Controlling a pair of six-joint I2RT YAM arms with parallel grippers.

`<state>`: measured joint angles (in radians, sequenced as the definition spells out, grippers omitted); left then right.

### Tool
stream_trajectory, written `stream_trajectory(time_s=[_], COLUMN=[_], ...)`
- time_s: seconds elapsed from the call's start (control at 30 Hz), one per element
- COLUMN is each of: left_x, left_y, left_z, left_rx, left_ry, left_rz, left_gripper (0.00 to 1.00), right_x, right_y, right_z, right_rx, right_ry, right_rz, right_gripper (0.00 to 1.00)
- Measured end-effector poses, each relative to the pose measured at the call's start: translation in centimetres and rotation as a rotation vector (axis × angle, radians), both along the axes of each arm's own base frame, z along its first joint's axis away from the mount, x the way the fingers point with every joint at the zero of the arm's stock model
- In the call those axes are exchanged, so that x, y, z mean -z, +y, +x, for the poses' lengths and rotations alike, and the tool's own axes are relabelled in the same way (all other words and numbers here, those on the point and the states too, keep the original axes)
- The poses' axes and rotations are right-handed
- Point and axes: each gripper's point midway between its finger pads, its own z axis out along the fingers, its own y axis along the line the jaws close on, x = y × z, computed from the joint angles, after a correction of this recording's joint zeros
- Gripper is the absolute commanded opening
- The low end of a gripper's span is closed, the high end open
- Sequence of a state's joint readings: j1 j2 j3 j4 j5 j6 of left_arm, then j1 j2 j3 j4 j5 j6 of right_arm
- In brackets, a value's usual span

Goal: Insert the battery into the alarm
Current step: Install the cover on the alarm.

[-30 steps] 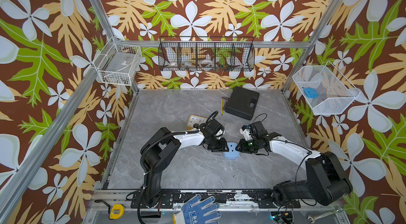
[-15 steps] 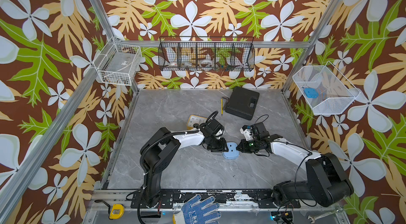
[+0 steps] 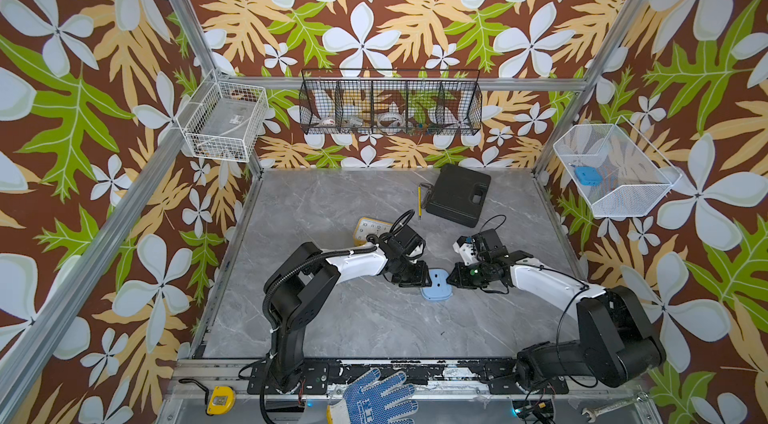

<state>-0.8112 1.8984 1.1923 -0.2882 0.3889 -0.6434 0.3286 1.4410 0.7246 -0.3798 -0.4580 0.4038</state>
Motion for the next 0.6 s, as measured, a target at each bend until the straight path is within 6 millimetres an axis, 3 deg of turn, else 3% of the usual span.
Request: stream_trajectory(time_s=[0.33,0.4,0.47,0.6], left_x=[-3.1,-4.2,-5.6,-8.1], left_y=[1.2,1.3,1.4,2.5], left_z=[1.6,2.0,2.3,3.3], left_rx=[-0.059,-0.071,-0.088,-0.135], left_ry=[-0.068,-0.1,-0.13,-0.211], left_rz=[-0.044,-0.061,-0.09,-0.138], left_gripper=[0.46,0.46,0.46,0.46], right_x=[-3.4,-4.2,-5.1,-6.3], right_y=[-1.1,-1.1,-0.7,0.3], right_z=[3.8,3.7,3.2,1.9], right_rx=[-0.008,-0.021,-0.045,-0.074], right_ry=[-0.099,-0.133,-0.178,-0.239], right_rz=[-0.137,-0.148,-0.158,-0.184], right_gripper=[0.57,0.72,0.99,0.99])
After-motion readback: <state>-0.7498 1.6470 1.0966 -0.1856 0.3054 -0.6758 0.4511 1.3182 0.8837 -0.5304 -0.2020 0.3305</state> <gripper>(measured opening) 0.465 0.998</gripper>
